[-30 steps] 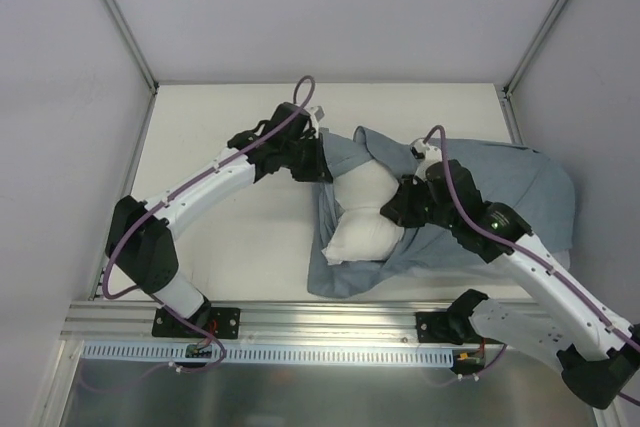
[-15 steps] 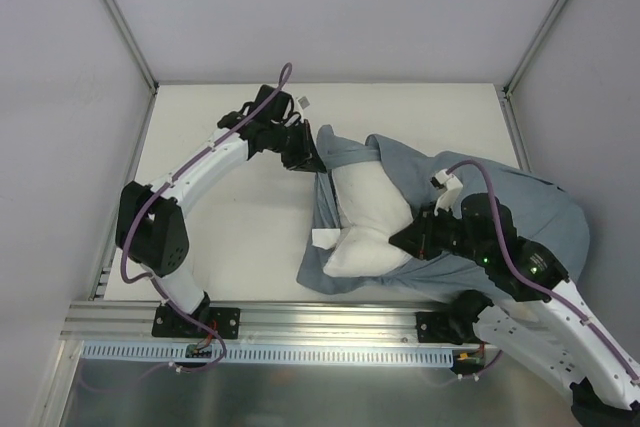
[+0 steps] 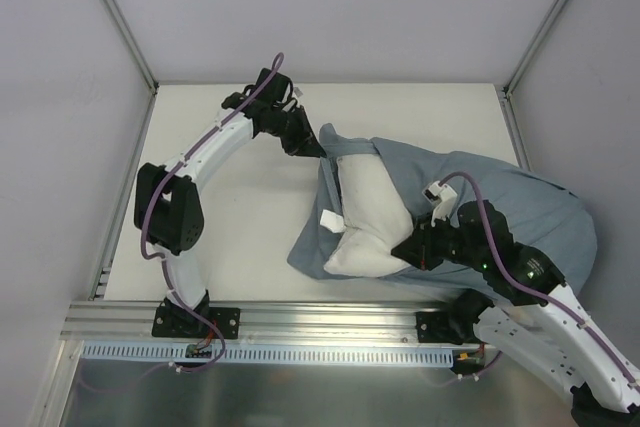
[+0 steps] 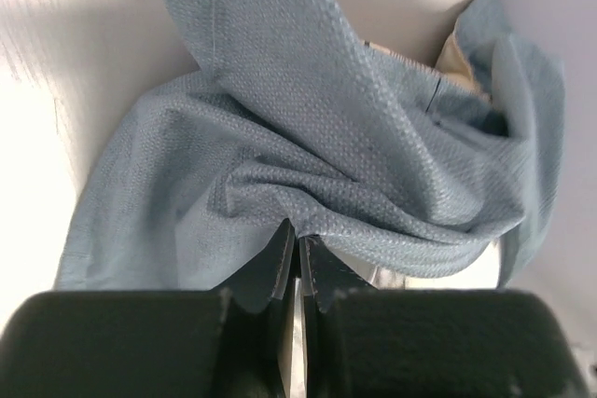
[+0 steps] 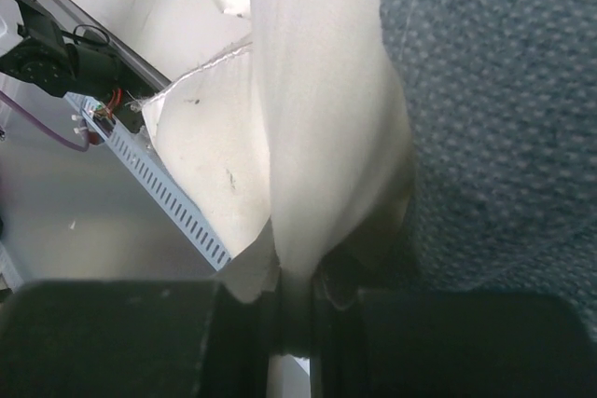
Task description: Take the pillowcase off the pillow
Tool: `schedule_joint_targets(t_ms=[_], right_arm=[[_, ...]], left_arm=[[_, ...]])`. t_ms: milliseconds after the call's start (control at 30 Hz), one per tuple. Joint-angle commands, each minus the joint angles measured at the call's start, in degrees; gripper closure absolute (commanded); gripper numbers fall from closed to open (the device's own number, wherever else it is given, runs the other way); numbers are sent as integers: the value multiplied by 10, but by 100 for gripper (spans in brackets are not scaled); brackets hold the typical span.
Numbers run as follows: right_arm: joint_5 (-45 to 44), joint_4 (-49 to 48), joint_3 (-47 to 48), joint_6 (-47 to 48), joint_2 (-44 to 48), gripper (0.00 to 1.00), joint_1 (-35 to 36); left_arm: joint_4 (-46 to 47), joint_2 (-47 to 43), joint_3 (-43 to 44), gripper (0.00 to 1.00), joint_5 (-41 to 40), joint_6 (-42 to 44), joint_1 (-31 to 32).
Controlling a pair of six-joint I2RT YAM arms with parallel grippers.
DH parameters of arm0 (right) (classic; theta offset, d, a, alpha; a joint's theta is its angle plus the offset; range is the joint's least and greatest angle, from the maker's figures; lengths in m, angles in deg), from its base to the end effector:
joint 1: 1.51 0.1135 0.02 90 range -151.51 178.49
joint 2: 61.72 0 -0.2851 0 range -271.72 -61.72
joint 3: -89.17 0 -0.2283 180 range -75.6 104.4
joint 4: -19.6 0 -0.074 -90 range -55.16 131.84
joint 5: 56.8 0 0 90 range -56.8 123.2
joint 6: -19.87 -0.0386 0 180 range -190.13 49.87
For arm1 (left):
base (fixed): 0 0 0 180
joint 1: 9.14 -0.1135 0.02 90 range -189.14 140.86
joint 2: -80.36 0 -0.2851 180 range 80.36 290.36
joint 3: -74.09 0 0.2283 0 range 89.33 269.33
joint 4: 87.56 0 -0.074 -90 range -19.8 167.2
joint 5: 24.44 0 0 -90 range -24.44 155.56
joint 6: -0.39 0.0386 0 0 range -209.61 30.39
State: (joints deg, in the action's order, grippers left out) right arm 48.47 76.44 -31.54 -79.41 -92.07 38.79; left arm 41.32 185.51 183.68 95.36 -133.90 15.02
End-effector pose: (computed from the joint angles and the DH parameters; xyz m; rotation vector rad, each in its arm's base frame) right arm 0.0484 0.0544 0.3160 -0.7359 2.0082 0.7976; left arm 0.3533 -0.1795 0.3282 -0.1814 2.5732 -1.1374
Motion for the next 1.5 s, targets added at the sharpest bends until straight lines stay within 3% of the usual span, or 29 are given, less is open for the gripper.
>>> schedule_joint_targets(t_ms=[0,200,433,500,633,667,700,767,833,867,1033,1100,1267,1467], right_arm=[[104,259,8,30,15,99,17],[83,299,24,48,11,99,18],[41,323,72,58,-9,99,17],[49,291,98,55,-36,99,18],[43,207,131,45,-95,99,17],[40,164,144,43,-108,99,18],[49,139,148,36,-120,99,17],[47,63,168,29,-162,99,17],[46,-5,181,11,-215,99,18],[40,-30,187,1,-233,99,17],[63,-161,233,-39,-342,99,19],[61,-168,255,-45,-397,99,21],[83,-214,296,-73,-461,99,24],[87,-206,316,-75,-484,99,28]], left_arm=[[139,35,77,100,-132,-68,-93],[144,112,151,100,-103,-97,-120],[144,168,158,100,-66,-98,-133],[144,154,140,100,-49,-70,-126],[144,36,49,100,-9,-18,-110],[143,8,0,94,-5,2,-105],[143,-19,-25,67,-4,10,-96],[136,-112,-104,27,-11,21,-93],[132,-196,-154,5,-11,19,-90],[130,-222,-198,1,-10,19,-86],[128,-331,-310,1,10,4,-16],[128,-353,-336,1,7,-4,4],[145,-381,-399,1,17,-1,35],[160,-362,-411,1,61,26,40]])
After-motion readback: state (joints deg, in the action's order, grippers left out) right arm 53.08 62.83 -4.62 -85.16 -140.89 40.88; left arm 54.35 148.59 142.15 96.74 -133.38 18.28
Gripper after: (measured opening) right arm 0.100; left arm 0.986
